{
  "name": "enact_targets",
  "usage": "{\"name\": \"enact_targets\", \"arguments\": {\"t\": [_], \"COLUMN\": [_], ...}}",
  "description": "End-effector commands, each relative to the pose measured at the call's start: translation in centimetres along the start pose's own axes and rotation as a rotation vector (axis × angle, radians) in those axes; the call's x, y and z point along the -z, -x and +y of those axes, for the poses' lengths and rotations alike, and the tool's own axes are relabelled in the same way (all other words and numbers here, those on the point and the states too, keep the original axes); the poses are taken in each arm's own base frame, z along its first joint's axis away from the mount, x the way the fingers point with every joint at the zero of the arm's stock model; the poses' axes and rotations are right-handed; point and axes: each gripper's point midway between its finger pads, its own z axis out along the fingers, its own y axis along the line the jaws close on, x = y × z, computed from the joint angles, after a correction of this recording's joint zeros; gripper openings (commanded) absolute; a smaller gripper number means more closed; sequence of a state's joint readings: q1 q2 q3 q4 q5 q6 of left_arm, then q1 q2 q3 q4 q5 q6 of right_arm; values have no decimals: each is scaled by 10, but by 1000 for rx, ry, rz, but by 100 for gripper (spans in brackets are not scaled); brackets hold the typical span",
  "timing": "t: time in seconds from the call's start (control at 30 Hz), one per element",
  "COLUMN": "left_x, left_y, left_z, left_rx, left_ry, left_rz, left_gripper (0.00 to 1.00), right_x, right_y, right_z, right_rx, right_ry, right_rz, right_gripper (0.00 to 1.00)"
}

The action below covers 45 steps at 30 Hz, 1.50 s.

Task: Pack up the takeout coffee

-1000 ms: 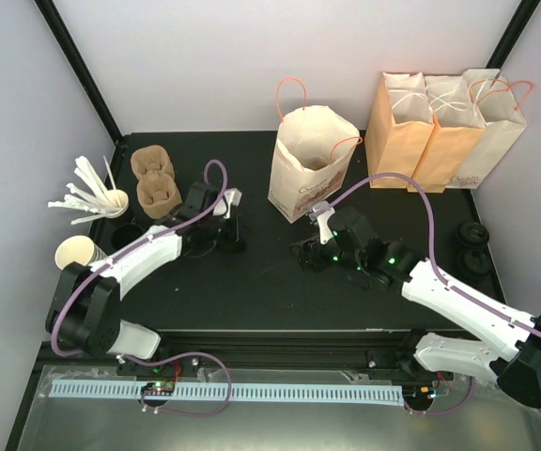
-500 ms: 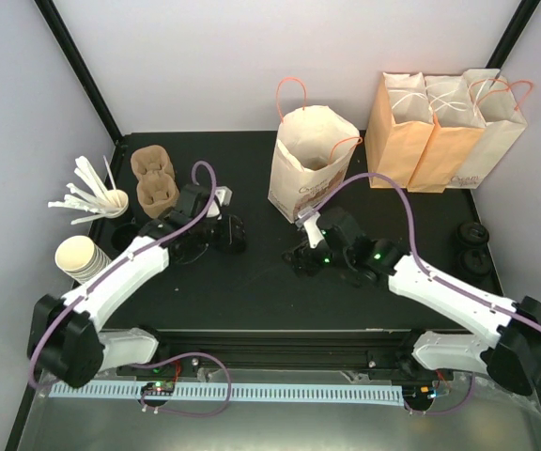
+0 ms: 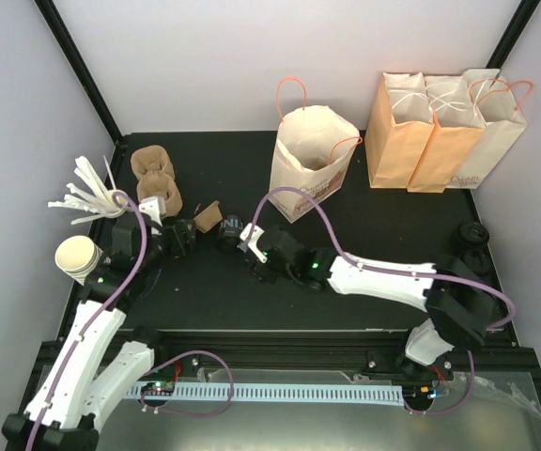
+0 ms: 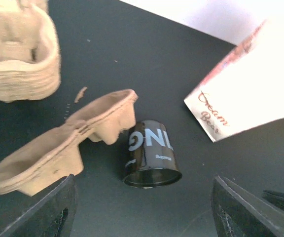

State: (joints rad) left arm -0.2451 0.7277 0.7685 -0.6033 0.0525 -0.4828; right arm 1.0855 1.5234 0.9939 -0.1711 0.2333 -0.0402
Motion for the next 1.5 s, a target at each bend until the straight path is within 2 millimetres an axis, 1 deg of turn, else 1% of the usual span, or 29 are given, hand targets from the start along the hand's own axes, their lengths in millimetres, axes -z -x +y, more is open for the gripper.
{"name": "enact_targets", "arguments": {"t": [0.0,0.13,0.27,0.33,0.43,0.5,0.6,0.77,0.83,0.9,1.0,1.13,1.2,1.23,1.3,1.37,1.43,1.47], "left_x": [23,36,43,46,51,54,57,59,59,58,55,54,53,52,50,47,44,42], "left_y": [2,3,0,-1,0,2,3,4,4,3,0,0,-1,-2,-4,-7,-10,-11], "left_z": [24,28,28,30,34,35,35,36,36,34,33,32,31,29,27,25,24,22], "left_rx": [31,52,61,66,65,60,48,37,35,31,31,30,22,18,17,15,14,12], "left_ry": [114,128,114,122,143,150,160,166,164,154,146,142,132,121,109,93,79,70], "left_rz": [-42,-70,-86,-94,-108,-115,-117,-118,-116,-108,-94,-92,-89,-84,-68,-58,-48,-45], "left_gripper": [79,82,83,83,84,84,84,84,84,84,84,84,84,84,84,84,84,85], "right_x": [-20,-47,-70,-85,-98,-104,-110,-120,-125,-125,-118,-89,-65,-55,-35,-19,-5,0], "right_y": [33,36,38,34,32,31,34,37,37,40,45,58,62,57,54,50,41,33], "right_z": [-23,-22,-13,-8,-5,-8,-19,-25,-24,-23,-24,-32,-38,-40,-43,-41,-41,-40], "right_rx": [77,107,125,136,159,168,153,162,164,157,127,67,18,-9,-61,-104,-150,-169], "right_ry": [-184,-242,-254,-259,-321,-382,-479,-552,-550,-547,-536,-525,-512,-496,-453,-361,-276,-228], "right_rz": [-86,-76,-79,-64,-58,-62,-75,-98,-99,-103,-114,-136,-150,-145,-131,-93,-19,34], "right_gripper": [79,80,80,80,78,74,67,56,48,37,20,4,1,1,1,1,1,2]}}
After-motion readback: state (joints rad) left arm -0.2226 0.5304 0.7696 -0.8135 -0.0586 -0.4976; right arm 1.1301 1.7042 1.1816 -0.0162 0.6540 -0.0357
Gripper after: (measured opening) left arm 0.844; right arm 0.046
